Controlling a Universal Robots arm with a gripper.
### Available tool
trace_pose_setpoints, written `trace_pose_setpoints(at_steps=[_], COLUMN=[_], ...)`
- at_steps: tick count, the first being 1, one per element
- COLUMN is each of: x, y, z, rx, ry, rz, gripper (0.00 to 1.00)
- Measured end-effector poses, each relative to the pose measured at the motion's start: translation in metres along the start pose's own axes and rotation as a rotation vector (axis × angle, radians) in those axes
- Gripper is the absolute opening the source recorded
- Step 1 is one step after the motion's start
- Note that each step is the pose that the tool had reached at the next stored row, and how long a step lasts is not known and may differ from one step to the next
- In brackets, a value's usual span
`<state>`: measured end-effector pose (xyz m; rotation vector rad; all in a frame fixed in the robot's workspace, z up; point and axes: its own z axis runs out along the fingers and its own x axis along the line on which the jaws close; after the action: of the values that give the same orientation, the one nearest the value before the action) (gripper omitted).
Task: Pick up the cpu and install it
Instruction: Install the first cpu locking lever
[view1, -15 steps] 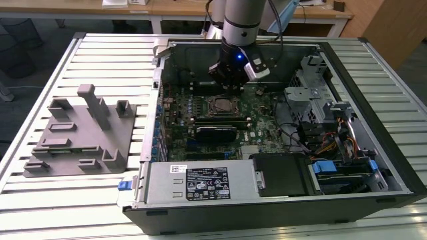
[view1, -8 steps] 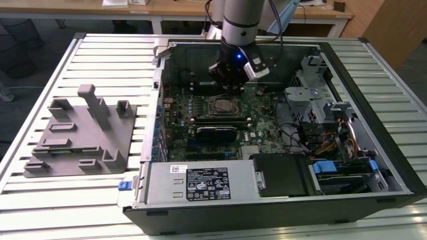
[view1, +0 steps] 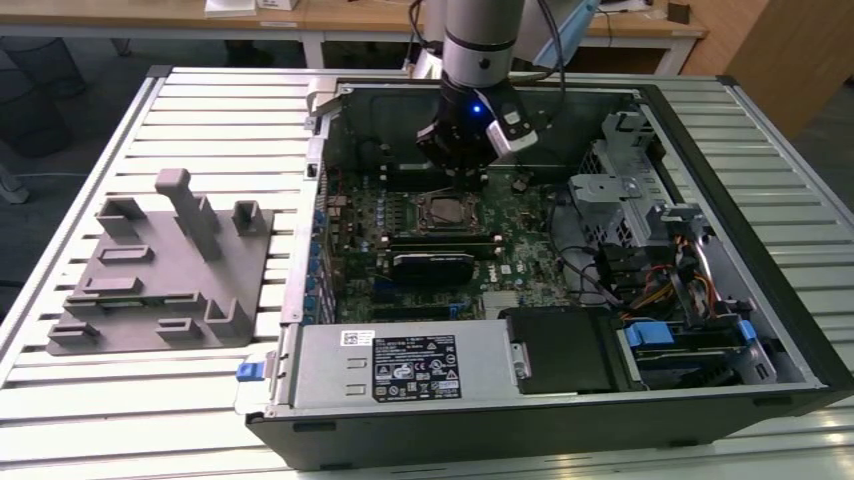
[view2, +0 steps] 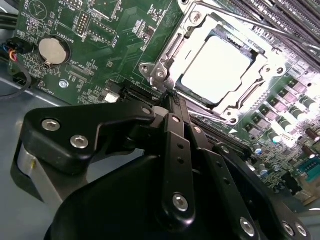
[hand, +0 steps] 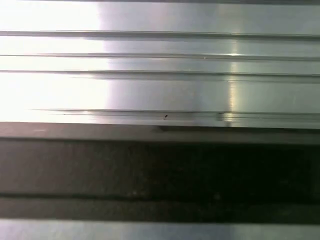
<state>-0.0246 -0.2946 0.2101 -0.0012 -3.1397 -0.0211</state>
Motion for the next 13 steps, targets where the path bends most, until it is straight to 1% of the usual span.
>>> trace_pose_setpoints(at_steps=[3, 4, 10, 13], x=[0.0000, 0.0001, 0.0001, 0.0002], y=[0.0030, 0.0036, 0.0045, 0.0045], z=[0.0010, 0.0015, 0.0067, 0.0071], rx=[0.0216, 0.0259, 0.0431, 0.0472], ry=[-0.0007, -0.0007, -0.0008, -0.0007], rz=[0.000, 0.000, 0.000, 0.000], gripper=[0.11, 0.11, 0.11, 0.11])
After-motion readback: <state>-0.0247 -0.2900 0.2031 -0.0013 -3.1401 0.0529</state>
